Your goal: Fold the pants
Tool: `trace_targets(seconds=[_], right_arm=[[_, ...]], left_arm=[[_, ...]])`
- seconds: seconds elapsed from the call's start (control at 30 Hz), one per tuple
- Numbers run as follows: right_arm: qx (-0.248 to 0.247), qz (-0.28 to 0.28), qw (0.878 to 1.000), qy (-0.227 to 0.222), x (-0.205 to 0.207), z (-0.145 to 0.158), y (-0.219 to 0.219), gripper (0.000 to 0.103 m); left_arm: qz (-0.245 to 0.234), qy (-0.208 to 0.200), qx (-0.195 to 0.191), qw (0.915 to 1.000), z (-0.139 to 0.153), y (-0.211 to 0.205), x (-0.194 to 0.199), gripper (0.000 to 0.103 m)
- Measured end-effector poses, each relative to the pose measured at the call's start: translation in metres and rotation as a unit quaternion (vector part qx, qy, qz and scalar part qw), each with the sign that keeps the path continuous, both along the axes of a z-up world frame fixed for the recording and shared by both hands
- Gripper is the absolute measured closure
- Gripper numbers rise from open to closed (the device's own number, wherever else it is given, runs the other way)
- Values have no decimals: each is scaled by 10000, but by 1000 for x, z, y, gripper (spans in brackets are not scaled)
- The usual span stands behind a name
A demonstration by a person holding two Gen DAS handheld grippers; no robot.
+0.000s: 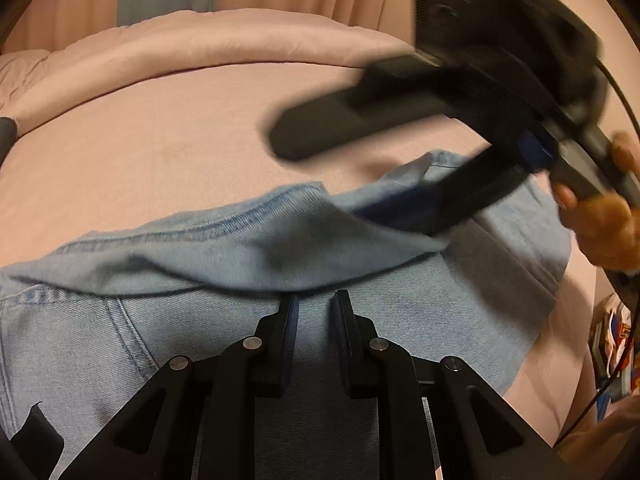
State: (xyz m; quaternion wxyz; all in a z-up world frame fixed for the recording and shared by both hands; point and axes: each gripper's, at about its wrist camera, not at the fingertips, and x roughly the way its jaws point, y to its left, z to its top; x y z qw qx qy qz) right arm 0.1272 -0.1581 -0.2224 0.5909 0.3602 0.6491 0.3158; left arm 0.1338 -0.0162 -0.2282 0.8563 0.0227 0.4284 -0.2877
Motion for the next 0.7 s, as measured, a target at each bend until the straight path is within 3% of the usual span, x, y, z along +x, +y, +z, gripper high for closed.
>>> trace_targets(seconds=[0.07, 0.13, 0.17, 0.2, 0.23, 0.33, 0.47, 0.57, 0.7], right_arm=[[65, -141, 9998, 87, 10, -2, 3, 49], [-143, -222, 9996, 134, 18, -3, 6, 62], [-289, -177, 9994, 70, 22, -1, 7, 73], [-511, -130, 9986, -88, 27, 3, 8, 91], [-620, -117, 9977, -256, 32, 7, 8, 95], [-723, -133, 9943, -768, 58, 21, 4, 96], [-1168, 101, 9894, -854, 83, 11, 12, 97], [-1242, -241, 9840, -1258, 105, 17, 1, 100], [-1655, -266, 9778, -1258, 115, 22, -9, 95]], left_arm=[[-1, 0, -5, 10000, 0, 0, 0, 87], [-2, 5, -14, 10000, -1, 1, 0, 87], [-2, 12, -26, 10000, -1, 2, 0, 87], [-4, 16, -35, 10000, 0, 2, -1, 87], [-5, 20, -38, 10000, 0, 3, -1, 87], [-11, 20, -20, 10000, 0, 3, -3, 87], [-17, 54, -59, 10000, -1, 5, -4, 87], [-17, 83, -39, 10000, 2, 8, -3, 87], [51, 355, 46, 9993, 14, 8, -1, 87]])
